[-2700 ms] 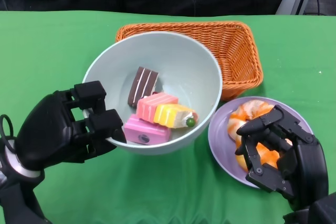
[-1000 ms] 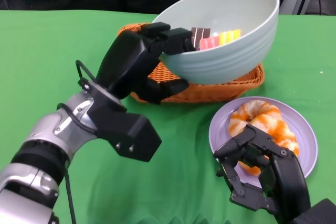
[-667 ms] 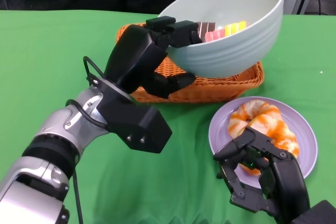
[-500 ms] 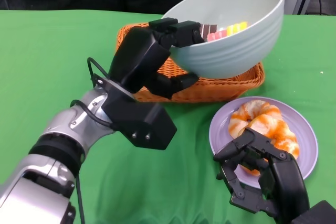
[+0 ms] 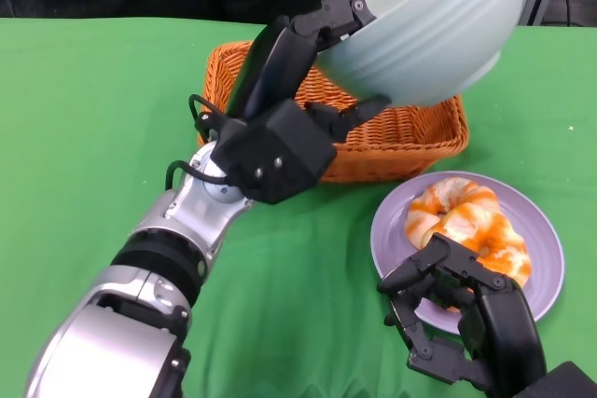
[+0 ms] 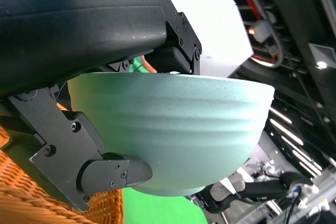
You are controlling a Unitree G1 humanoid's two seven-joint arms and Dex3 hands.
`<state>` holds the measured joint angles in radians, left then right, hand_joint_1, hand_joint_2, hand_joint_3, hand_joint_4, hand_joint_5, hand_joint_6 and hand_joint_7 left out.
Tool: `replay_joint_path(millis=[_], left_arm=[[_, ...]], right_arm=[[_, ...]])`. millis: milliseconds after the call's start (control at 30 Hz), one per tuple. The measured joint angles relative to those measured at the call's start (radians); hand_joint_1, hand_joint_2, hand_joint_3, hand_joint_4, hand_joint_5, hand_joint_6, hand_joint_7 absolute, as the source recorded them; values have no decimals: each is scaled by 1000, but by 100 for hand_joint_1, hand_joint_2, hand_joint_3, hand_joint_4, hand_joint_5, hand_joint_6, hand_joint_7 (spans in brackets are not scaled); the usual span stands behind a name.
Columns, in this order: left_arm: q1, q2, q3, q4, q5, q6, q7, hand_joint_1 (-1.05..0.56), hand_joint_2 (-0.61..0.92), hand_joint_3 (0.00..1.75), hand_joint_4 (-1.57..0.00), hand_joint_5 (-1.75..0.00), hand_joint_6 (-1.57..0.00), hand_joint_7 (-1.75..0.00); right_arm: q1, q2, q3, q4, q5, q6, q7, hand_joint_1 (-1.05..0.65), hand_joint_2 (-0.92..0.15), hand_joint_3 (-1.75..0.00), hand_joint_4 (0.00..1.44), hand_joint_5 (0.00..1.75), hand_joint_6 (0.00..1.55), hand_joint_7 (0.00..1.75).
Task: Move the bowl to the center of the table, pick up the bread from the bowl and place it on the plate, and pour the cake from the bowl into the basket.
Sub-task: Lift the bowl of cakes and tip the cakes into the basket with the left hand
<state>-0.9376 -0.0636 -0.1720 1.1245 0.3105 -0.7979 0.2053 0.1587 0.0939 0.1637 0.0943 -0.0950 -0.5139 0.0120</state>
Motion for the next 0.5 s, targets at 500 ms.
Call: replay_joint_path(millis=[500], left_arm=[[-40,-102,114,1,-153,181,-83,-13,65,100,-78,-175,-66,-158]], right_arm=[[0,-3,0,0,7,-14,15,-8,-60,-92,72,156,68,131]])
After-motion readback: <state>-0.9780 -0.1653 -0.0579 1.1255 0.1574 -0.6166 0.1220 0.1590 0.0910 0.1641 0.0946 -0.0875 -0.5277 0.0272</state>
